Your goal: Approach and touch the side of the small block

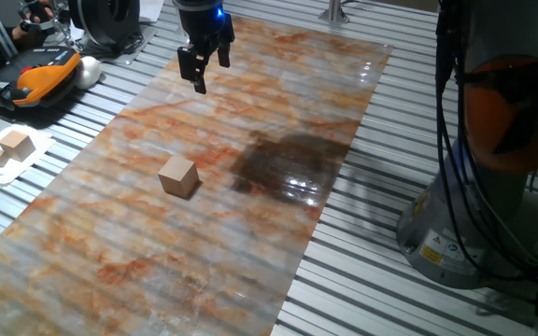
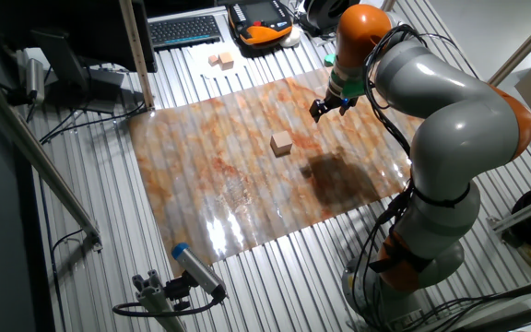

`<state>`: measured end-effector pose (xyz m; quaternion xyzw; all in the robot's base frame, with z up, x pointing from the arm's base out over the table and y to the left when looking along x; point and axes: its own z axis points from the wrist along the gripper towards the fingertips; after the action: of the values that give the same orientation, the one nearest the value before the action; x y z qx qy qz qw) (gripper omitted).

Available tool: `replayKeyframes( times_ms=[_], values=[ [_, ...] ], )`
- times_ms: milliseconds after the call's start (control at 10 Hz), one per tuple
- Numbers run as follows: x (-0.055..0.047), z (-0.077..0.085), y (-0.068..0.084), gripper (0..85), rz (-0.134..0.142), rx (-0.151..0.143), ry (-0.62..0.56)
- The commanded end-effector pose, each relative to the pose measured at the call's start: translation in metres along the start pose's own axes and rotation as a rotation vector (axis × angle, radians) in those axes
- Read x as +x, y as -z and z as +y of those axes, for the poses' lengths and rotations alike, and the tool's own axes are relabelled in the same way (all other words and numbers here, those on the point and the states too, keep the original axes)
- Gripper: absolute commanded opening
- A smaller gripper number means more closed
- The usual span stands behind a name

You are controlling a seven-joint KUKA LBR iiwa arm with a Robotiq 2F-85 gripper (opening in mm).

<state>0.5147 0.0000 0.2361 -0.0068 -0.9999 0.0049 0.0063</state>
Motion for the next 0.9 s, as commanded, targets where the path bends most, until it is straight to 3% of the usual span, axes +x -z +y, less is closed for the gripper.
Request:
replayKeyframes(
  times_ms=[0, 400, 800],
  values=[
    [-0.0003, 0.0007, -0.0003, 0.0, 0.096, 0.004, -0.026],
    [0.0, 0.0007, -0.0003, 0.0, 0.093, 0.004, -0.026],
    [0.0036, 0.0004, 0.0003, 0.0, 0.054, 0.002, -0.04]
  ],
)
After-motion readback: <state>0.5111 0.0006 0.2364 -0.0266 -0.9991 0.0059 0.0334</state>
